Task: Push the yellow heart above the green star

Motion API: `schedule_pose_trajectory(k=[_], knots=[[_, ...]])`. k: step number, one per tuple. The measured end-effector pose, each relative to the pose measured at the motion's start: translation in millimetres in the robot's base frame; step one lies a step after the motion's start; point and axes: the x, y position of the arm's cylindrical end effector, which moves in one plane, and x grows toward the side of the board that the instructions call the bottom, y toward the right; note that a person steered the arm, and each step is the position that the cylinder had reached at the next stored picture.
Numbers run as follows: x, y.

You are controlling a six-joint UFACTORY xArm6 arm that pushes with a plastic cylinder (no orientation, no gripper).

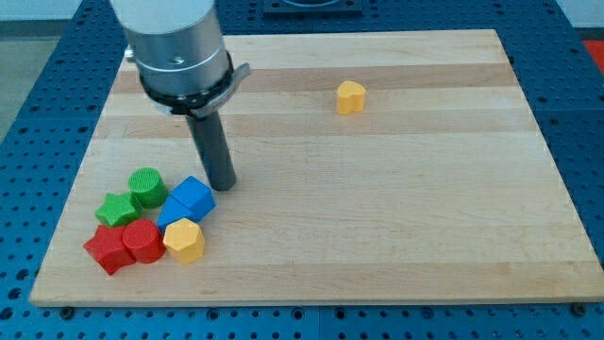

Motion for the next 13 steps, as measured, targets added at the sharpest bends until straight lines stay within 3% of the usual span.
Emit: schedule_pose_trajectory(k=[4,7,10,13], knots=[[-112,177],[-186,183],[-157,170],[-176,149]])
